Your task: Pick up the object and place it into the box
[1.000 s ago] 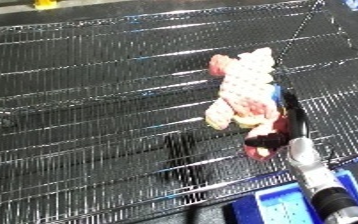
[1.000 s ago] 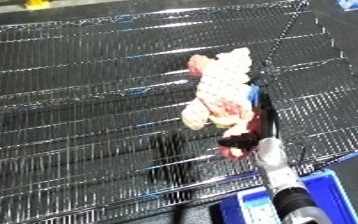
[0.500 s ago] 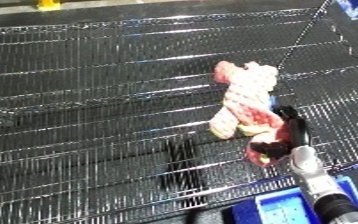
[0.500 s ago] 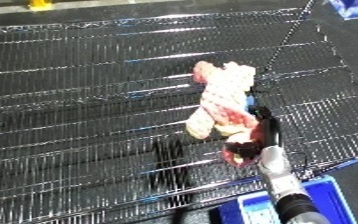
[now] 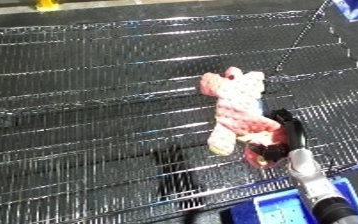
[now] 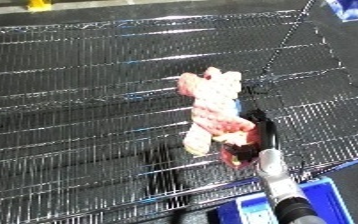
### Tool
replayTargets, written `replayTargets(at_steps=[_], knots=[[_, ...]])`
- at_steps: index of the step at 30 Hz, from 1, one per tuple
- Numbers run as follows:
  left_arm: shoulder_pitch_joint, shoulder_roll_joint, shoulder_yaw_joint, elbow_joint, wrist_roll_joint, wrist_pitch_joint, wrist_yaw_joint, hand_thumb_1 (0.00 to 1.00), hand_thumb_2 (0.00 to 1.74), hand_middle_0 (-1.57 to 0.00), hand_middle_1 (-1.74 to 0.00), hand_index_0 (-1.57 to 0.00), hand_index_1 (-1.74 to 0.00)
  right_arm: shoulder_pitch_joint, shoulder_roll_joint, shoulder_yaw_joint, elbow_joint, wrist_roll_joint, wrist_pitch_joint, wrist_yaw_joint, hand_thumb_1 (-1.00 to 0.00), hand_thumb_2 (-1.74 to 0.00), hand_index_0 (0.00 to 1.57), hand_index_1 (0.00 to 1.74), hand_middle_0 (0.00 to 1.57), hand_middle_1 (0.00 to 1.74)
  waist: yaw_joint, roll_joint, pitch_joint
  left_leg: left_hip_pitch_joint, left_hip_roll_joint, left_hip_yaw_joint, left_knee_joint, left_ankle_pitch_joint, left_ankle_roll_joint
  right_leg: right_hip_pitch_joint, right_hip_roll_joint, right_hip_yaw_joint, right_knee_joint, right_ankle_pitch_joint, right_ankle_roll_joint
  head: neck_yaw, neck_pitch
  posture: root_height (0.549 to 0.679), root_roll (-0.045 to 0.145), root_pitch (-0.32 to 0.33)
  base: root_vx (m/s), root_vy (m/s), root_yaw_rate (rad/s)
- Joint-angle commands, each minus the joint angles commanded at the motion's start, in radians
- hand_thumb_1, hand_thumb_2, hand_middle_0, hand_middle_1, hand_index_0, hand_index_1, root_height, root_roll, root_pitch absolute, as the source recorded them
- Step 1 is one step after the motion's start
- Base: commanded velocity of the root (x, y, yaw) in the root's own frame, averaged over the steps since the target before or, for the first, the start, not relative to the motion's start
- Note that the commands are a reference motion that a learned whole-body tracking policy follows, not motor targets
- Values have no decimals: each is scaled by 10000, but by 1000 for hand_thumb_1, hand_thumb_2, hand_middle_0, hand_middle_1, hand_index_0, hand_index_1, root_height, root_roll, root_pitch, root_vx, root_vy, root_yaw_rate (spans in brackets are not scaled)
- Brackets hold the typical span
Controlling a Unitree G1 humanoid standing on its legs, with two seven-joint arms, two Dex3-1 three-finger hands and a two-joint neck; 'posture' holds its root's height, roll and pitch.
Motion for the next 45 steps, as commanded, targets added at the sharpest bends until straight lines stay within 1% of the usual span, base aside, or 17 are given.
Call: replayTargets(at_steps=[4, 10, 15, 20, 23, 30, 35, 42, 44, 45], knots=[[-75, -20, 43, 76, 31, 26, -8, 1000, 1740, -1570, -1740, -1570, -1740, 301, 54, -184, -625, 89, -151, -90, -1000, -1740, 1570, 1740, 1570, 1740, -22, -70, 0, 65, 3, -23, 27, 3, 1, 115, -4, -12, 7, 22, 0, 43, 18, 618, 62, -93, -23, -7, 18], [-163, -31, 105, 217, 97, 79, 2, 1000, 1740, -1570, -1740, -1570, -1740, 944, 135, -621, -2291, 109, -519, -381, -1000, -1740, 1570, 1740, 1570, 1740, -136, -188, 0, 238, 29, -27, 35, -21, 9, 342, -2, -16, -31, 31, 5, 245, 152, 618, 60, -110, -29, -5, -6], [-230, -38, 127, 321, 125, 130, -19, 1000, 1740, -1570, -1740, -1570, -1740, 1625, 196, -1144, -3741, 50, -781, -607, -1000, -1740, 1570, 1740, 1570, 1740, -252, -272, 0, 392, 61, -13, 73, -51, 34, 515, -21, -14, -27, 18, 6, 447, 240, 618, 59, -126, -29, -7, -8], [-292, -111, 205, 389, 186, 201, -46, 1000, 1740, -1570, -1740, -1570, -1740, 2537, 336, -1869, -5359, -115, -1138, -794, -1000, -1740, 1570, 1740, 1570, 1740, -450, -362, 0, 477, 77, 12, 227, -95, 59, 606, -13, 17, 99, -8, -1, 701, 299, 616, 60, -145, -25, -5, -11], [-334, -145, 213, 438, 195, 244, -68, 1000, 1740, -1570, -1740, -1570, -1740, 3102, 461, -2355, -6273, -177, -1223, -900, -1000, -1740, 1570, 1740, 1570, 1740, -538, -413, 0, 553, 82, 23, 293, -121, 80, 701, -13, 26, 136, -8, -7, 985, 367, 615, 61, -157, -19, -4, -13], [-462, -226, 272, 546, 190, 345, -97, 1000, 1740, -1570, -1740, -1570, -1740, 4048, 507, -3296, -7676, -425, -1436, -1038, -1000, -1740, 1570, 1740, 1570, 1740, -775, -512, 0, 816, 135, 62, 396, -178, 116, 1008, 1, 21, 133, -29, -25, 1604, 492, 615, 61, -188, -18, -2, -24], [-497, -276, 326, 544, 243, 432, -135, 1000, 1740, -1570, -1740, -1570, -1740, 4866, 644, -4090, -8521, -593, -1566, -1140, -1000, -1740, 1570, 1740, 1570, 1740, -1019, -594, 0, 1025, 170, 120, 519, -256, 135, 1255, 0, 28, 114, -20, -41, 2218, 497, 614, 61, -212, -10, 0, -35], [-408, -422, 434, 572, 238, 551, -155, 1000, 1740, -1570, -1740, -1570, -1740, 6060, 861, -5278, -9389, -783, -1722, -1305, -1000, -1740, 1570, 1740, 1570, 1740, -1420, -744, 0, 1286, 235, 237, 771, -396, 153, 1574, 15, 88, 36, 75, -84, 3239, 332, 614, 61, -243, -3, 5, -78], [-381, -471, 459, 584, 228, 584, -154, 1000, 1740, -1570, -1740, -1570, -1740, 6408, 921, -5627, -9592, -849, -1752, -1355, -1000, -1740, 1570, 1740, 1570, 1740, -1535, -792, -1, 1342, 254, 268, 845, -436, 157, 1646, 28, 111, 25, 94, -97, 3350, 305, 614, 61, -250, -6, 7, -92], [-373, -489, 471, 587, 232, 602, -155, 1000, 1740, -1570, -1740, -1570, -1740, 6595, 969, -5814, -9692, -881, -1774, -1391, -1000, -1740, 1570, 1740, 1570, 1740, -1608, -825, -8, 1370, 267, 287, 881, -460, 160, 1677, 42, 132, 17, 104, -103, 3688, 181, 614, 62, -253, -4, 10, -119]])
